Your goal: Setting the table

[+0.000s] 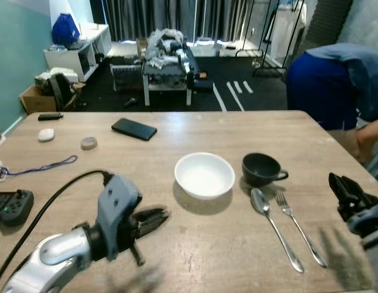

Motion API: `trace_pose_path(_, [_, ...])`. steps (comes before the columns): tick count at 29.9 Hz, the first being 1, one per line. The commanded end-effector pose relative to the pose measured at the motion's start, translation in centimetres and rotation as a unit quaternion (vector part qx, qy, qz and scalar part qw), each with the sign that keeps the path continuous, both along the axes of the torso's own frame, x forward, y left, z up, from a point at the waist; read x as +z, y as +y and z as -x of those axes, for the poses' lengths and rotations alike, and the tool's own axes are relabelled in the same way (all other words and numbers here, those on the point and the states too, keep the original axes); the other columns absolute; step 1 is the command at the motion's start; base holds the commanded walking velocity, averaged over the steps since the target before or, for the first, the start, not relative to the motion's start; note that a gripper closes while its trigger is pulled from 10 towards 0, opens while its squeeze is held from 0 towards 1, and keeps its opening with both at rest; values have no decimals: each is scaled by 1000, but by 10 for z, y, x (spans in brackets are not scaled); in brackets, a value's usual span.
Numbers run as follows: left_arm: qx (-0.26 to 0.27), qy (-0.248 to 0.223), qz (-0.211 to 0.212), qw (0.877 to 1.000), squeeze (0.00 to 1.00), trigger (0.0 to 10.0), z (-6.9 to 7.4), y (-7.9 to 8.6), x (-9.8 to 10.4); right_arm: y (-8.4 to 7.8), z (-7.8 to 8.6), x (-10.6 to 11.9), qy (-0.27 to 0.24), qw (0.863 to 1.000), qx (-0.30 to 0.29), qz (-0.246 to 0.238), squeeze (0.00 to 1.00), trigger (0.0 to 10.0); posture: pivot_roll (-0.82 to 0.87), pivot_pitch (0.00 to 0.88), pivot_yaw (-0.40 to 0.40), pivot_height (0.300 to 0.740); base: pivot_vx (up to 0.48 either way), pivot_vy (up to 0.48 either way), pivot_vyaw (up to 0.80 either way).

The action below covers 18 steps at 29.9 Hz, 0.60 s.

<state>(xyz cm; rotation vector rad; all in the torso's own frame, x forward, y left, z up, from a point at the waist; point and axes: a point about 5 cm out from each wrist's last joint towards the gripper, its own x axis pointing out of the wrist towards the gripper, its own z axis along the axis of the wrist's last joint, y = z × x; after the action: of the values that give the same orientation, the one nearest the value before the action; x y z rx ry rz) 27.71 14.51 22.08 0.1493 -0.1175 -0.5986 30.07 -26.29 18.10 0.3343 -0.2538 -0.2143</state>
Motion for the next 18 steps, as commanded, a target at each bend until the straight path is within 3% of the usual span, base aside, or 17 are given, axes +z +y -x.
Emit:
trace_pose_path(1, [72, 5, 3, 997, 0, 10000, -5, 9, -6, 22, 1, 9, -23, 1000, -10, 1, 0, 10000, 70, 137, 98, 740, 0, 0, 0])
trace_pose_path(4, [165, 9, 2, 986, 0, 10000, -8, 19, -17, 64, -4, 23, -67, 997, -2, -42, 0, 10000, 70, 120, 98, 740, 0, 0, 0])
trace_pose_path(5, [165, 9, 2, 986, 0, 10000, -8, 19, -17, 64, -4, 23, -67, 997, -2, -42, 0, 10000, 70, 120, 98, 740, 0, 0, 0])
trace_pose_path(8, [209, 3, 7, 978, 0, 10000, -2, 29, -21, 94, -4, 41, -107, 994, 28, 6, 0, 10000, 84, 109, 81, 740, 0, 0, 0])
trace_pose_path(13, [228, -13, 8, 974, 0, 10000, 2, 36, -20, 107, 1, 50, -136, 989, 49, 38, 0, 10000, 84, 97, 74, 740, 0, 0, 0])
trace_pose_path(18, [235, -19, 17, 972, 0, 10000, -1, 32, -21, 116, 4, 56, -149, 982, 83, 87, 0, 10000, 68, 84, 69, 740, 0, 0, 0])
